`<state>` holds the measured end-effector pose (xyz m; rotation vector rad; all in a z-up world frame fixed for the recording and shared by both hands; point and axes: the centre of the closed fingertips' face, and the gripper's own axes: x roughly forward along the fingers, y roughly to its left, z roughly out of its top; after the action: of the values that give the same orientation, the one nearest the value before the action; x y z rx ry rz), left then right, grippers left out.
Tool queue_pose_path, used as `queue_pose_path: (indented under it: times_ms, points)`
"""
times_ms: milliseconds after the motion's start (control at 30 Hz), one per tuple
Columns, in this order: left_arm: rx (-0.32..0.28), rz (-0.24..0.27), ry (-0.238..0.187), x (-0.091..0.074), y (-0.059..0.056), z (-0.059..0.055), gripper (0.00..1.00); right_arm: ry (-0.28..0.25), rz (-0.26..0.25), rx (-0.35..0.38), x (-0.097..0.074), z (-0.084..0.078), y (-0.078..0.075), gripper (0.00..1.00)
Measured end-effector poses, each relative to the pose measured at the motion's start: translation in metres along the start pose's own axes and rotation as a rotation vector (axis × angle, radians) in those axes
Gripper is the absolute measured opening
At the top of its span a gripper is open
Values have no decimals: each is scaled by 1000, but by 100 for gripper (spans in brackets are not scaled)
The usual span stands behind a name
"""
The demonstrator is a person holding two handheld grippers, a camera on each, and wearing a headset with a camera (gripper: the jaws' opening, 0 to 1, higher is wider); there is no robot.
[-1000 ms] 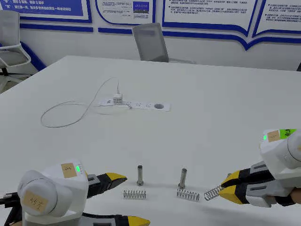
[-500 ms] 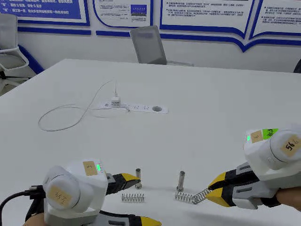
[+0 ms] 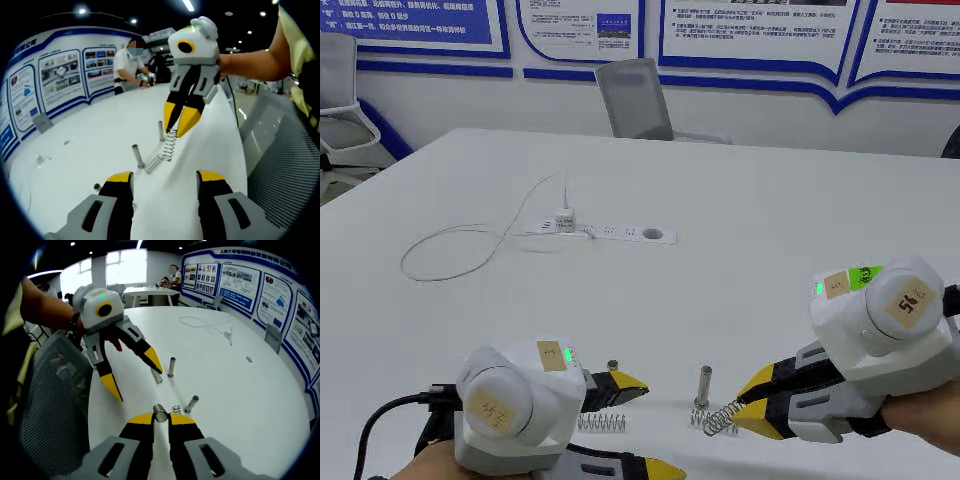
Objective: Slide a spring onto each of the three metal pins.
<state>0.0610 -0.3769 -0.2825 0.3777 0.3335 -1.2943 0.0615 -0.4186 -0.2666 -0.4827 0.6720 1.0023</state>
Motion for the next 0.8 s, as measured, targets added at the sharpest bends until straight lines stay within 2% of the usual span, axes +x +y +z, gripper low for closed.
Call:
queue_pose_path:
  times_ms: [233,800]
  points:
    - [15,-8,-2,5,-2,3,45,-5,23,-15,5,8,8,12]
    - [63,-32,10,16,-8,1,22,-9,59,-45,11,19,23,12]
